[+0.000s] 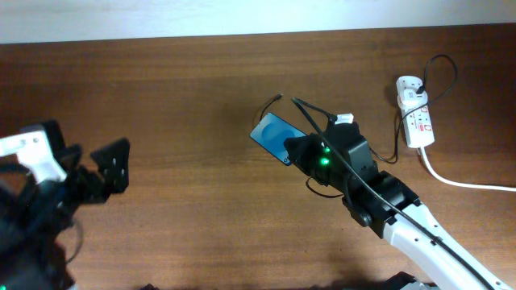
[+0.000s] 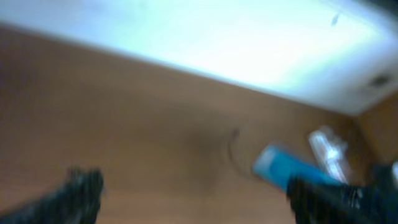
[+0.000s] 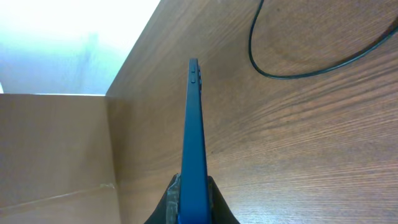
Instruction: Plug charger to phone and switch on socket
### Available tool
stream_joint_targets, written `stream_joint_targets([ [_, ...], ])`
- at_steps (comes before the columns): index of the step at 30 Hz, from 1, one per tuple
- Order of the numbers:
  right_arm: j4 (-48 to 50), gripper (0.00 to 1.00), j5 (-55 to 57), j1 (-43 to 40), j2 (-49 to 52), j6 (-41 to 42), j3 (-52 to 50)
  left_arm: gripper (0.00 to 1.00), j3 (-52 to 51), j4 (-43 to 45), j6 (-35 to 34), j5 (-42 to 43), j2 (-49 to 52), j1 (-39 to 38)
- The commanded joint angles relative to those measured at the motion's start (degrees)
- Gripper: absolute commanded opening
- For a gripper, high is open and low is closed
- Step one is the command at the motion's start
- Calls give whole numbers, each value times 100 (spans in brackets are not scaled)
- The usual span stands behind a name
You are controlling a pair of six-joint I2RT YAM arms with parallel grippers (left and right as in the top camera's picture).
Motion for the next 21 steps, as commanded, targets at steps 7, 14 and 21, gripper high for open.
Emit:
stream_joint_targets([
  [7,219,4,42,-26,-35,-11,87,99,-2286,1493,-3047,2944,2179,-568],
  [14,225,4,37,-26,-7,-9,87,99,-2286,4715,-5554,1952,2999,-3008],
  [21,358,4,26,-22,116,1814,87,99,-2286,5652,-6994,732,2999,-4162],
])
